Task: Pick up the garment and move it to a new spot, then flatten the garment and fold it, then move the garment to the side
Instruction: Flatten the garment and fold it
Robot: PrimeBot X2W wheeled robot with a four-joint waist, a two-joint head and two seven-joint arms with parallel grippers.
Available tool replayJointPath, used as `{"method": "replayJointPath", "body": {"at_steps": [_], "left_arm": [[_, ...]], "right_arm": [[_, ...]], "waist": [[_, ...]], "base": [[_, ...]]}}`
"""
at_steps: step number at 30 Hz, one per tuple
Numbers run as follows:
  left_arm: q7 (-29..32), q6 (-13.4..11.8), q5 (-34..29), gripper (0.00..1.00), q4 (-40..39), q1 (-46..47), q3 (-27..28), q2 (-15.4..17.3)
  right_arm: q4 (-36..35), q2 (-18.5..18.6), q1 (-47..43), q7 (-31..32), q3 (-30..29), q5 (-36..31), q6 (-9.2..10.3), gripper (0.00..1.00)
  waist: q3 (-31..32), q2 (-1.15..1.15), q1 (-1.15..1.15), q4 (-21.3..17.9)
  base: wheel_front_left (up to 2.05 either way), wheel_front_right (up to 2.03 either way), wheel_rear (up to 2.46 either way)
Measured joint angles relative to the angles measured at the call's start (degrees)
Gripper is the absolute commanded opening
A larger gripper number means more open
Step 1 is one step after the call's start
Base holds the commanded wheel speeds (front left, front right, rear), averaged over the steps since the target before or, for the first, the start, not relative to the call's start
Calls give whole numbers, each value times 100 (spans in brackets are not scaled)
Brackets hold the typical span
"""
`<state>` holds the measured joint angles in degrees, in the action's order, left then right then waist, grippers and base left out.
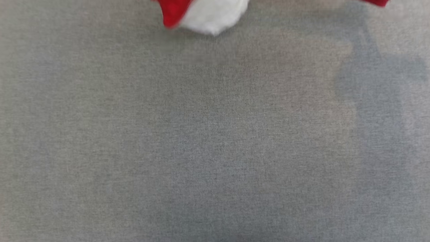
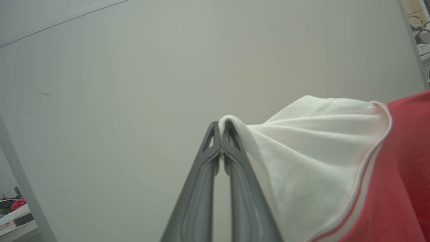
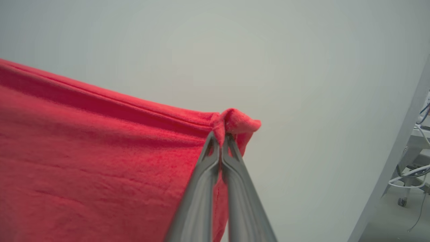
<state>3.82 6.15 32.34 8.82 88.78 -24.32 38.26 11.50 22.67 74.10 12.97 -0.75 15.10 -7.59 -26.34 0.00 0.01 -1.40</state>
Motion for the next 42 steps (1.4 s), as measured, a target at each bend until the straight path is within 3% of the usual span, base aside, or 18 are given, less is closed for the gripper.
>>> {"method": "replayJointPath", "body": {"at_steps": [7, 13, 20, 29, 42], "left_arm": [[-567, 104, -438, 0, 1507, 1491, -322, -267], [-1201, 116, -753, 0, 2962, 2379, -466, -673], [-1807, 118, -837, 0, 3669, 2576, -694, -1044], [-1848, 118, -372, 0, 2873, 1066, -502, -1159], [-1848, 118, -145, 0, 1929, -1897, -296, -1667]], "right_arm": [[1095, -307, 1191, -670, 67, -500, -2, 0], [2054, -739, 1942, -1425, -297, -999, -2, 0], [2805, -991, 2301, -2076, -413, -1441, -1, 0], [3341, -988, 2026, -2410, 15, -1416, 0, 0], [3574, -781, 99, -2658, 646, -766, 0, 0]], "waist": [[-669, 0, 0, -57], [-1155, 0, 0, -91], [-1614, 0, 1, -82], [-1722, 0, 1, 184], [-928, 0, -1, 433]], "base": [[0, 0, 0], [0, 0, 0], [0, 0, 0], [0, 0, 0], [0, 0, 0]]}}
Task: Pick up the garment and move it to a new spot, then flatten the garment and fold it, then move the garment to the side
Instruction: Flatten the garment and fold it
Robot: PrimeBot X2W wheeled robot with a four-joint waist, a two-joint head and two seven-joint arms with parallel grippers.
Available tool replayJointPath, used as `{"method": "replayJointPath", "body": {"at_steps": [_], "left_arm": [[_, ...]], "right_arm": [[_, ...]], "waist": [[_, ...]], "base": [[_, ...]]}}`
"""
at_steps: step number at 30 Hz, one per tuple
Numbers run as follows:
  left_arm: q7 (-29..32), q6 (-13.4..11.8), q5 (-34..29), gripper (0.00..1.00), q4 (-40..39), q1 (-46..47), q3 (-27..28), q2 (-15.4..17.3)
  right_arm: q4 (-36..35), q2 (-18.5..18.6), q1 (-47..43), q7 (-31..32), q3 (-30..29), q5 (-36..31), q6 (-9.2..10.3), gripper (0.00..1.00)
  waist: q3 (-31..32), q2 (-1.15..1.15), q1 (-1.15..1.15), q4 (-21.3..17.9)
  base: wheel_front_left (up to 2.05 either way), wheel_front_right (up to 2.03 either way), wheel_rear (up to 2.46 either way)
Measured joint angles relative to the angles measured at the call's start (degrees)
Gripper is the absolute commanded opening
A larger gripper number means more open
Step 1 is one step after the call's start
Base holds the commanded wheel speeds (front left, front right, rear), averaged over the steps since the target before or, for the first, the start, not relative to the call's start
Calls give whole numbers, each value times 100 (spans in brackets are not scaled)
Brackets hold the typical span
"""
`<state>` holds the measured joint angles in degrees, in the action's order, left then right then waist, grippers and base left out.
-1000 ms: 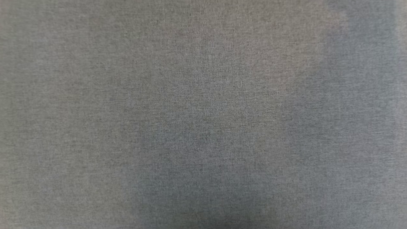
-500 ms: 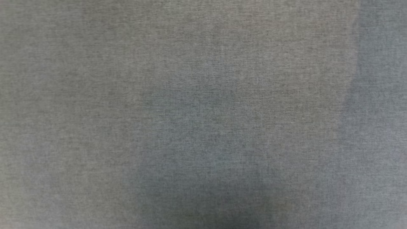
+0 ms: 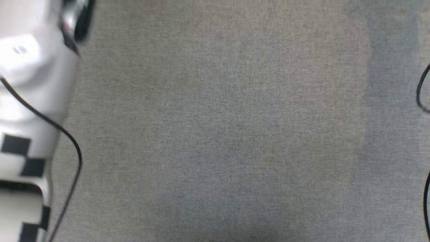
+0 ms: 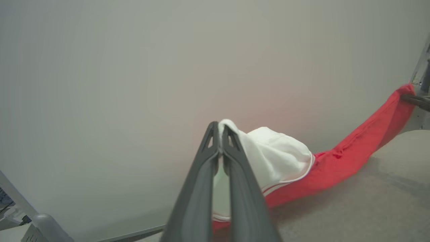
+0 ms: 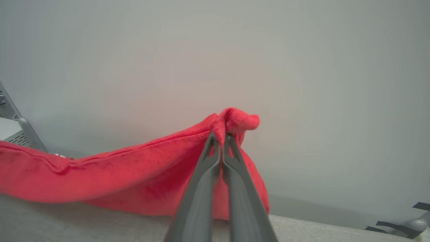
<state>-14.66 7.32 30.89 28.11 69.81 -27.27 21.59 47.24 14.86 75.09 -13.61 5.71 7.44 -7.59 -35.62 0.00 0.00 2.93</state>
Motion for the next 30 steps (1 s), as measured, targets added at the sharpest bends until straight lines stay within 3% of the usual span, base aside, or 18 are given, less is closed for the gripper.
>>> {"method": "replayJointPath", "body": {"at_steps": [15, 30], "left_arm": [[0, 0, 639, 0, 18, -2959, -609, -135], [130, -1, 1205, 0, -365, -4806, -1281, 456]], "right_arm": [[-14, 225, -2748, -25, 343, 1188, 0, 0], [-517, 401, -4803, 566, 795, 2390, 0, 0]], "waist": [[1450, 0, -1, 201], [2759, 0, -1, 351]], "base": [[0, 0, 0], [0, 0, 0]]}}
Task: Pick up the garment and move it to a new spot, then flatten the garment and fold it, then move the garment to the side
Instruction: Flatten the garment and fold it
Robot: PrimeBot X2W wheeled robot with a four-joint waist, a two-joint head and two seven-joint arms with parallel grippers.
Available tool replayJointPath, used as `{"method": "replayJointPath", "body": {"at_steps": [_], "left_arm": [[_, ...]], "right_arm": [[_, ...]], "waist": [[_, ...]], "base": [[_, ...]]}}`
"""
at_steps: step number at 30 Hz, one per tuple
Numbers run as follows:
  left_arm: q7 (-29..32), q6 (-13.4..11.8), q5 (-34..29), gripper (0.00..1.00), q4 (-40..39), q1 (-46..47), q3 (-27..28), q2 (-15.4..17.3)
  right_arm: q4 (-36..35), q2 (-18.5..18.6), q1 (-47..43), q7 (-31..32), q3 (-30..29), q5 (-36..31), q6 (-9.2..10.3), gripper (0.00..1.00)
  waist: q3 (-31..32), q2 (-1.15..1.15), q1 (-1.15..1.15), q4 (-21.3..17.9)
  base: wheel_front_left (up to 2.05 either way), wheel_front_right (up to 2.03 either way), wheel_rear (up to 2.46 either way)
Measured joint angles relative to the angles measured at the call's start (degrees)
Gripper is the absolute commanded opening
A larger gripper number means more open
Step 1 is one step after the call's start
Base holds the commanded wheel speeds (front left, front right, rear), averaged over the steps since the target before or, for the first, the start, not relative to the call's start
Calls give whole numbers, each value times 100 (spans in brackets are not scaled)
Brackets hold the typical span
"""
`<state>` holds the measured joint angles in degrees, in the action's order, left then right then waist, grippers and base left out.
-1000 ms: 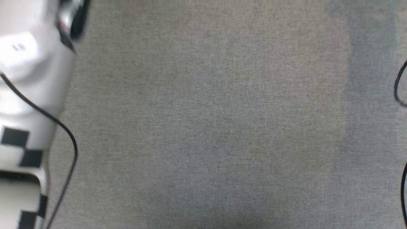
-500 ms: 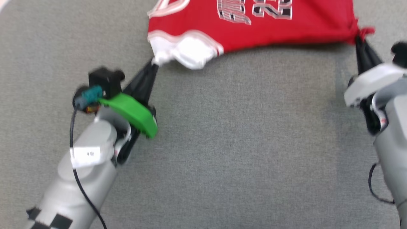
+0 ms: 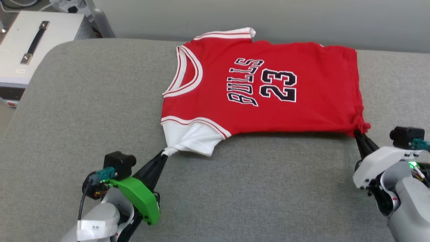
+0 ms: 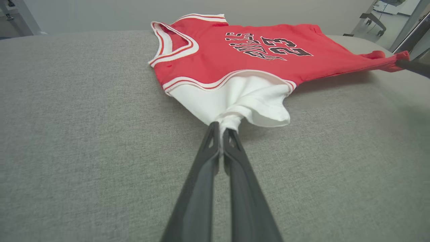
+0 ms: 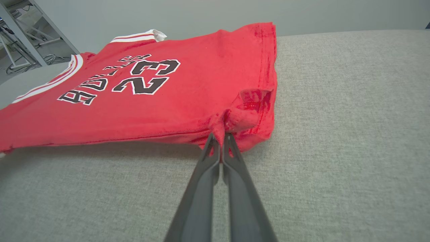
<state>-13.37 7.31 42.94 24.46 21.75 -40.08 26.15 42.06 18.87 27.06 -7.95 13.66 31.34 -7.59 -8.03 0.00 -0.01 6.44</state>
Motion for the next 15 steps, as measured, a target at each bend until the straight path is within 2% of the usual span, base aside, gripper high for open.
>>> {"method": "replayJointPath", "body": {"at_steps": [6, 15], "left_arm": [[158, -57, 188, 0, -508, -565, -67, 223], [589, -159, 541, 0, -1471, -1523, -214, 739]], "right_arm": [[-297, 100, -725, 303, 7, 427, 0, 0], [-1003, 278, -1797, 792, -29, 879, 0, 0]], "waist": [[437, 0, 0, 30], [1021, 0, 0, -8]], "base": [[0, 0, 0], [0, 0, 0]]}}
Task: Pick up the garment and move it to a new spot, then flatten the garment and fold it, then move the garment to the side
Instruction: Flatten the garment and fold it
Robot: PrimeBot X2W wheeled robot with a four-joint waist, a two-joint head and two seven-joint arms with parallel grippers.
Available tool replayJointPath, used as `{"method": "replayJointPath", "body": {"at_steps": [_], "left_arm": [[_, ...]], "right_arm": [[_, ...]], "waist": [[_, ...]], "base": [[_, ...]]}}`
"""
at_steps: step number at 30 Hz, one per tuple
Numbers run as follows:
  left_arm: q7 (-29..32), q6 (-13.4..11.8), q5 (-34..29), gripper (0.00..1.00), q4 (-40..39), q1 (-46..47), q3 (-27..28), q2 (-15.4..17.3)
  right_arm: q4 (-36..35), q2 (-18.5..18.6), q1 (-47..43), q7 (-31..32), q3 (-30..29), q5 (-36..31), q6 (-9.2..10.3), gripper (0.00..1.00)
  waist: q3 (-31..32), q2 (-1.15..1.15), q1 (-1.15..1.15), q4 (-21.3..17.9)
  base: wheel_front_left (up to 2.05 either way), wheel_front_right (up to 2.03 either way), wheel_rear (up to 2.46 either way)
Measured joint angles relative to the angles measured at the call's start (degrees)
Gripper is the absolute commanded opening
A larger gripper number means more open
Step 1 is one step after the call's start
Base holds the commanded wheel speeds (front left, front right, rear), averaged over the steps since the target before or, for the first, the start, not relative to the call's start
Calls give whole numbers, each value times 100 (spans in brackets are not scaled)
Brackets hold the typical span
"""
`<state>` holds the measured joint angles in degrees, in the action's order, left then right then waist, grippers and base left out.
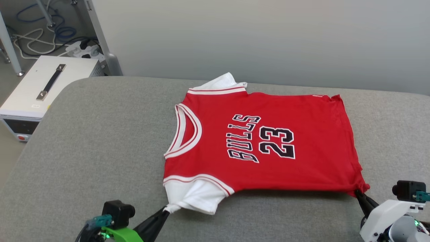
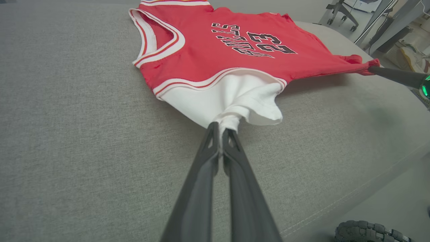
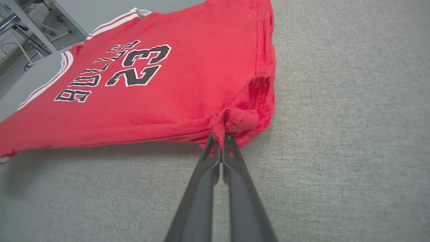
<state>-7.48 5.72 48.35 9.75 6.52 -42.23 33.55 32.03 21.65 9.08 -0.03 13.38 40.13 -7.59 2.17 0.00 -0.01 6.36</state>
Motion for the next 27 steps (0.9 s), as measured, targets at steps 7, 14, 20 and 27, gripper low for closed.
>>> {"method": "replayJointPath", "body": {"at_steps": [7, 14, 20, 27], "left_arm": [[402, -100, 353, 0, -853, -694, -65, 492], [476, -256, 770, 0, -1467, -1307, -25, 781], [381, -344, 828, 0, -1830, -1557, 108, 1015], [242, -347, 700, 0, -1924, -1100, 379, 1057]], "right_arm": [[-844, 210, -866, 527, -113, 235, 0, 0], [-1827, 231, -1725, 1368, -437, 649, 3, 0], [-2659, 177, -2274, 1838, -821, 630, 4, 0], [-3319, -14, -2296, 2214, -1322, 356, 4, 0]], "waist": [[241, 0, 0, -85], [337, 0, 0, -107], [307, 0, 0, -114], [121, 0, 0, -95]], "base": [[0, 0, 0], [0, 0, 0], [0, 0, 0], [0, 0, 0]]}}
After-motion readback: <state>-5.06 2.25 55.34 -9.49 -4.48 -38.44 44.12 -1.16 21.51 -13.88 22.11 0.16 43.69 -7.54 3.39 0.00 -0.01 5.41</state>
